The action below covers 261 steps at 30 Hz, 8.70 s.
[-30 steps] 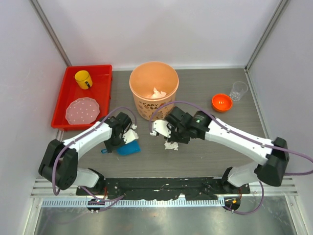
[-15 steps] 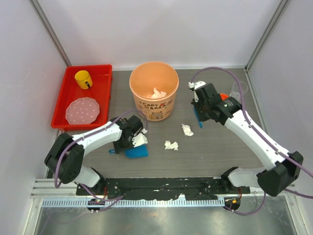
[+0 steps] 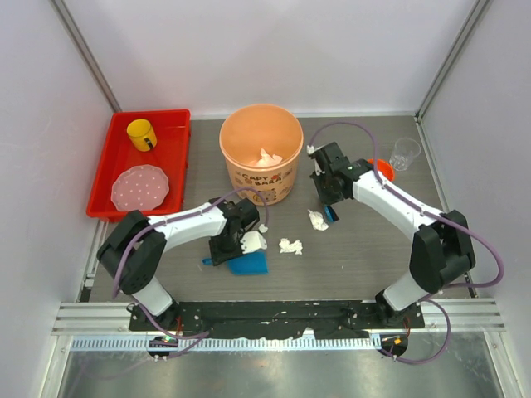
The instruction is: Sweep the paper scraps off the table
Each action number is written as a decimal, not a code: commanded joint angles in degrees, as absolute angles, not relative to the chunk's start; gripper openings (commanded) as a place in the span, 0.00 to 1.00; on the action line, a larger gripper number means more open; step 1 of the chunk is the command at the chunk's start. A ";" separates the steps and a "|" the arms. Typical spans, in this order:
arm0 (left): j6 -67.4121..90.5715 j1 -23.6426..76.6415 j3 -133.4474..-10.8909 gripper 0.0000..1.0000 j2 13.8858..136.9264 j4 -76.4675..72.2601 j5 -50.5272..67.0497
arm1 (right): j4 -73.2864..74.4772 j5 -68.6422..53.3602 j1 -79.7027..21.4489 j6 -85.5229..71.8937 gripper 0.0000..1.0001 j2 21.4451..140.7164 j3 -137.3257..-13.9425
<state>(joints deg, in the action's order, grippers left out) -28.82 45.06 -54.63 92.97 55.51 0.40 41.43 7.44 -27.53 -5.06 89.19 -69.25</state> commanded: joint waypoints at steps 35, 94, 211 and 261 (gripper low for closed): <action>-27.86 45.79 -55.37 0.00 92.99 52.65 0.53 | 40.85 11.59 -50.36 -40.17 0.01 64.69 -69.34; -27.86 40.69 -58.45 0.00 96.33 51.33 -0.27 | 28.14 1.59 -45.87 -26.98 0.01 81.21 -63.90; -29.27 18.81 -43.16 0.13 81.56 53.00 -4.22 | 30.94 6.50 -55.90 -2.20 0.01 63.37 -70.31; -13.10 3.08 -63.19 1.00 57.57 56.69 -6.86 | 15.02 37.10 -90.00 23.29 0.87 96.79 -71.28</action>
<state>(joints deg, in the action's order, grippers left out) -13.41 3.46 -63.29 57.47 58.65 -8.05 11.64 40.38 -89.43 27.05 105.41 -69.56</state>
